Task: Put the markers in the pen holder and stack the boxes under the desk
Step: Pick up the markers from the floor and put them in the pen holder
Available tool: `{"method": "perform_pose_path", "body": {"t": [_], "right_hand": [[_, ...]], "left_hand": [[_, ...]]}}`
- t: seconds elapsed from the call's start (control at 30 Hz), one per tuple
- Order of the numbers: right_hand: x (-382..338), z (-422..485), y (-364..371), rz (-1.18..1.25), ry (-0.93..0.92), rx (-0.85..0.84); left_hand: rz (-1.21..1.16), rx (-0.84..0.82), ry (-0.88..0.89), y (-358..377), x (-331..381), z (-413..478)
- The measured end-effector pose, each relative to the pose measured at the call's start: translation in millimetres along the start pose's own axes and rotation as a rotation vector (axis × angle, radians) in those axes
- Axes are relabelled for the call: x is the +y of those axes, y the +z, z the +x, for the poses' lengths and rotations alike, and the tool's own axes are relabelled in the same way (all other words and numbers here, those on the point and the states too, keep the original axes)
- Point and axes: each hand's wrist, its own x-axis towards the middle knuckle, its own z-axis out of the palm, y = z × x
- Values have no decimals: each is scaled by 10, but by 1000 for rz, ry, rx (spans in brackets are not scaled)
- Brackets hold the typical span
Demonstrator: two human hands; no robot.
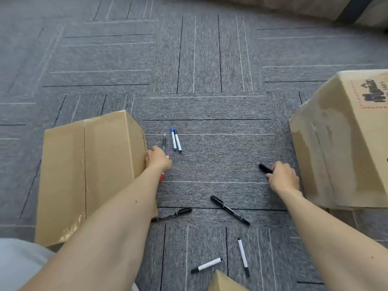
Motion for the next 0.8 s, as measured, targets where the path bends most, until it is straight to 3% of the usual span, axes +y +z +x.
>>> {"method": "perform_pose_path", "body": {"t": [0.13,0.4,0.63,0.8], "right_hand": [[-158,-186,-29,-2,-116,-66],[-611,-746,370,34,-425,-380],[-696,-902,595,-139,-448,-357],[-720,-827,497,-65,-401,-411]], "left_hand": [[32,12,10,-4,57,175],[186,-33,46,51,76,334],[261,-83,132,23,51,357],[-19,0,57,24,142,430]]}}
